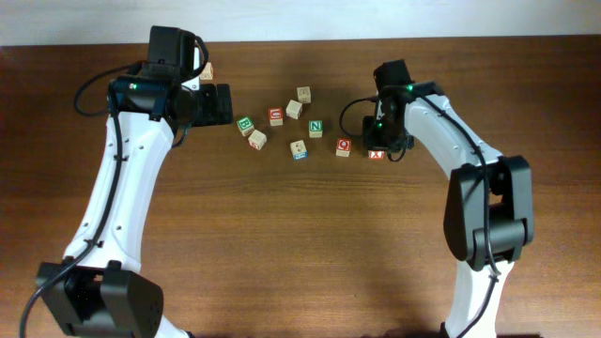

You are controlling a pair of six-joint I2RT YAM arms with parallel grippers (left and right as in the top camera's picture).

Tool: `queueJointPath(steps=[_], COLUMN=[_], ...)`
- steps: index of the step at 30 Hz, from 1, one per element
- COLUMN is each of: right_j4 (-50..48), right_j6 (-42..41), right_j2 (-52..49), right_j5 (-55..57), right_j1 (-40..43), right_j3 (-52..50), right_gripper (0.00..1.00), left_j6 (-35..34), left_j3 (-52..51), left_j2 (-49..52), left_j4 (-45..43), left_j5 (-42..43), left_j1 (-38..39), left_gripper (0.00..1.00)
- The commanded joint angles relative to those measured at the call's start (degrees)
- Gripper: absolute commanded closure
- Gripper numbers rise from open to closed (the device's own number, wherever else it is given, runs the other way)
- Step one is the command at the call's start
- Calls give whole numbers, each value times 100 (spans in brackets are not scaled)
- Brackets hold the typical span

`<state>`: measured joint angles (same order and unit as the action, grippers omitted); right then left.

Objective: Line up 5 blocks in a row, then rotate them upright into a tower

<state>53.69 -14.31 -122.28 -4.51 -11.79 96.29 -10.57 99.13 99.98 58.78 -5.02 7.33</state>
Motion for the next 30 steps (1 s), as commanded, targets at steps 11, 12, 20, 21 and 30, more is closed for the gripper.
queueJointPath(steps=[11,12,20,21,30], right_j4=[1550,1526,824,778,1134], right_j6=[35,37,-249,-249,-243], right_j2=[374,374,374,374,374], right_j5=[-737,-649,-205,-208,-232], right_j1=[-138,-138,-138,-138,-238], right_j3=[-181,-251,-940,-957,-960], right_gripper=[87,86,86,87,63], left_j6=[-72,-72,-72,-72,-72], left_j3=[131,131,131,131,131], left_j2=[42,42,42,42,42], left_j4=[7,7,7,7,7], left_j5=[-83,-83,-83,-83,-83], left_j1=[2,2,2,2,2], left_gripper=[1,1,1,1,1])
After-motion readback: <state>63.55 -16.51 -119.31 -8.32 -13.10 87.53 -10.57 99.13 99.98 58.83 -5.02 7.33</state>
